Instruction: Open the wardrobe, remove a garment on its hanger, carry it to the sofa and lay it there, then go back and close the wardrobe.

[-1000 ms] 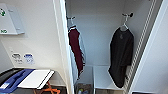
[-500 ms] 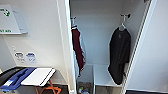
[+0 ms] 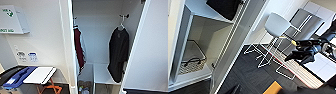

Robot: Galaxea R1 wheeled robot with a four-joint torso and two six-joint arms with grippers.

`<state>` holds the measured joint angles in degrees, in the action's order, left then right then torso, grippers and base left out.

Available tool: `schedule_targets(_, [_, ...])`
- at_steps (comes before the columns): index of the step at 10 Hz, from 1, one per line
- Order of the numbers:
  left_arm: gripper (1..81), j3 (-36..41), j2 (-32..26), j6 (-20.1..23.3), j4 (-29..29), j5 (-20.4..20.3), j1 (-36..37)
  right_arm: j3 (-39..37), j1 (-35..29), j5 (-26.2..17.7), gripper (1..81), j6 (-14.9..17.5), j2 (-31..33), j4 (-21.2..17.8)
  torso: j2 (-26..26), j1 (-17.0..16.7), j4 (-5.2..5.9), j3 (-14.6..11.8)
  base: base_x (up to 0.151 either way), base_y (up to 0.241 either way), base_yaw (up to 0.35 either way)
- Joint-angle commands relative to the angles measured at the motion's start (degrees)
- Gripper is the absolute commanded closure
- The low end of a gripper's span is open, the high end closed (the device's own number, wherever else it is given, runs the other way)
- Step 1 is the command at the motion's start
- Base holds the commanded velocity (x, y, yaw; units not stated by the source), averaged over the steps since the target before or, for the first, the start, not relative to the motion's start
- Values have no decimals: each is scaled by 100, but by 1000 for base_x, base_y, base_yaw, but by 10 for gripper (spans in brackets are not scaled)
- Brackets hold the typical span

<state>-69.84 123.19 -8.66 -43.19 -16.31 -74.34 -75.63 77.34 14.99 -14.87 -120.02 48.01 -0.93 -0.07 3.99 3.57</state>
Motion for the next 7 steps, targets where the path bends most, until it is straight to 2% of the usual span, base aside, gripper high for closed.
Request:
schedule_targets(1, [10, -29, -48, 13, -49, -12, 292, -844, -170, -5, 10, -59, -357, -256, 0, 7, 0, -2, 0, 0, 0])
schedule_targets(3, [10, -688, 268, -233, -49, -21, 135, -1856, -108, -102, 10, -375, -1017, -397, 2, 7, 0, 0, 0, 0, 0])
schedule_targets(5, [10, -1882, 838, -803, -49, -47, -6, -3261, 14, -243, 10, -955, -1851, -371, 0, 7, 0, 0, 0, 0, 0])
schedule_targets(7, [10, -2718, 1244, -1331, -58, -74, -59, -4247, 190, -251, 10, -1202, -2485, -371, 2, 7, 0, 0, 0, 0, 0])
